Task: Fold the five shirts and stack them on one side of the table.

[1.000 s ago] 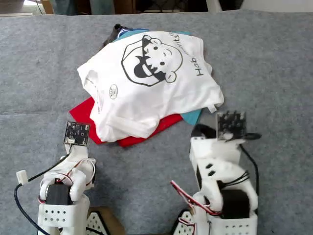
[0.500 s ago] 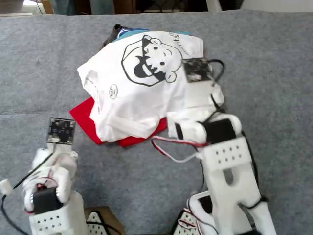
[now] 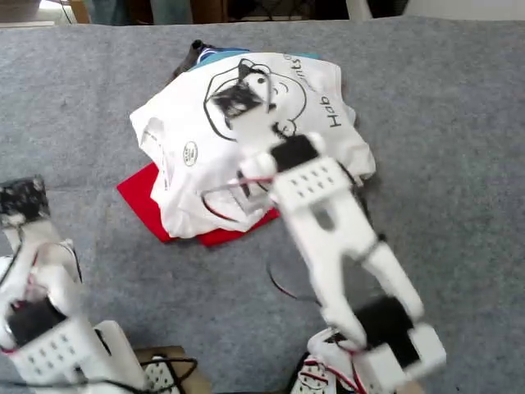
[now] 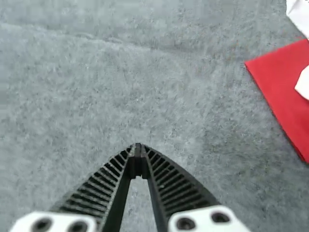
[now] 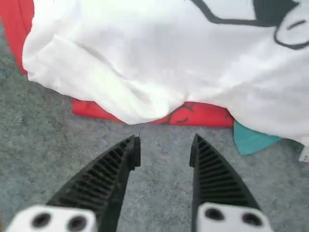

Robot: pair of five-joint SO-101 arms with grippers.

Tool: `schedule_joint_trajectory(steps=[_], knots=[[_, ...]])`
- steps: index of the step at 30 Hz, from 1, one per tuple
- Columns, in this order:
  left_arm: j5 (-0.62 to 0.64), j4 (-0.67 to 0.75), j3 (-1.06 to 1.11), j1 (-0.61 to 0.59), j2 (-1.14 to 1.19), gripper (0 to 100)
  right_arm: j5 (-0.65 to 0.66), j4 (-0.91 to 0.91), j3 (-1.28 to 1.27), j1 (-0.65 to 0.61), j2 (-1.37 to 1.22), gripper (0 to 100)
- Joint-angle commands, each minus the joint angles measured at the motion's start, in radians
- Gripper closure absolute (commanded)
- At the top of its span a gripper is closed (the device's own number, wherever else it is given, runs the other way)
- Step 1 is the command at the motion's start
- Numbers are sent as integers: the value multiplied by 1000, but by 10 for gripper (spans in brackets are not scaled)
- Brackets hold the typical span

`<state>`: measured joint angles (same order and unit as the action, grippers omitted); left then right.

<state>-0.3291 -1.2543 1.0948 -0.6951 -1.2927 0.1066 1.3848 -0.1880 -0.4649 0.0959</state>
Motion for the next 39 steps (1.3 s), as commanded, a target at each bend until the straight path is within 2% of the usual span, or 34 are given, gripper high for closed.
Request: schedule_joint_trajectory(steps=[1, 4, 7, 11, 14, 18, 22, 30, 34, 39], knots=[[41, -66, -180, -38, 230, 967, 18, 8, 179, -28, -208, 809], [35, -121, -246, -87, 359, 967, 75, 14, 289, -28, -395, 810], [34, -120, -266, -147, 430, 967, 114, 14, 378, -26, -545, 817], [0, -118, -254, -162, 457, 967, 117, 14, 483, -29, -674, 928], [-8, -95, -236, -163, 456, 967, 117, 29, 519, -31, -697, 926], [-9, -69, -205, -165, 462, 967, 121, 175, 599, -28, -662, 899], [-9, -71, -180, -159, 462, 967, 206, 284, 647, -29, -634, 891], [-5, -77, -179, -131, 463, 965, 210, 193, 657, -31, -762, 891], [-3, -77, -183, -137, 463, 901, 210, 127, 659, -44, -822, 900], [12, -77, -185, -139, 463, 844, 209, 140, 754, -44, -822, 978]])
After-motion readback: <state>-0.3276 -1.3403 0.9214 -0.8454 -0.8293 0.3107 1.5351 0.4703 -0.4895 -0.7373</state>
